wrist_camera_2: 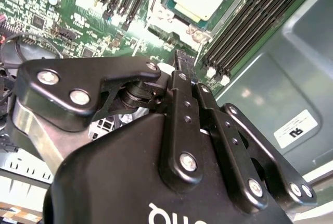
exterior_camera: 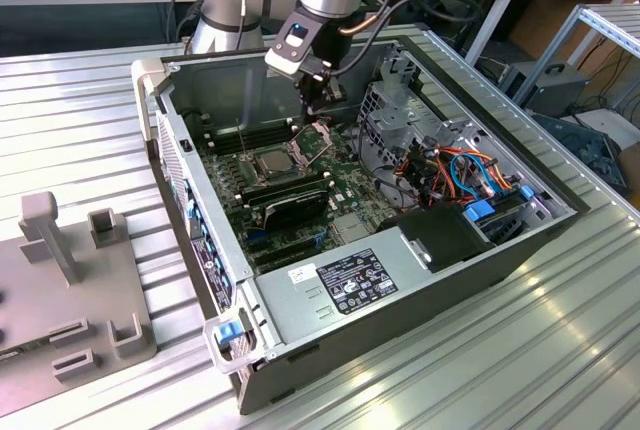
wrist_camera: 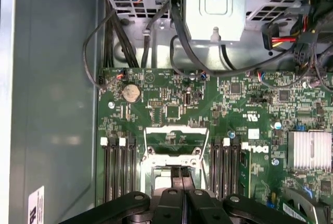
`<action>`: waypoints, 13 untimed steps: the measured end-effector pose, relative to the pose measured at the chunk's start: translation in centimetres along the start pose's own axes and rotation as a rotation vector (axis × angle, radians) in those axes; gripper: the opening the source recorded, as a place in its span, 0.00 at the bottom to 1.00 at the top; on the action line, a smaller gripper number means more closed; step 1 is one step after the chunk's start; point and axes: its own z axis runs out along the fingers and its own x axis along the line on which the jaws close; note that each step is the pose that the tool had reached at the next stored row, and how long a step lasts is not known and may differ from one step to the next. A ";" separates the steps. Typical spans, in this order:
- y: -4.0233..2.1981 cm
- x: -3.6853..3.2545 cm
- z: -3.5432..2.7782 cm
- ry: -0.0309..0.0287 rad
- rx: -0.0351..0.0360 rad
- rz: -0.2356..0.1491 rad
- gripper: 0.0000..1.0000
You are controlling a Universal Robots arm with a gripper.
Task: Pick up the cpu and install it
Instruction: 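Close the cpu cover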
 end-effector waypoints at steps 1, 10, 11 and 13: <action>0.00 0.00 0.00 0.0000 0.0000 0.000 0.11; 0.18 0.00 0.01 0.0000 0.0000 0.000 0.11; 0.18 0.00 0.01 0.0000 0.0001 0.000 0.11; 0.22 0.00 0.01 0.0000 0.0001 0.000 0.11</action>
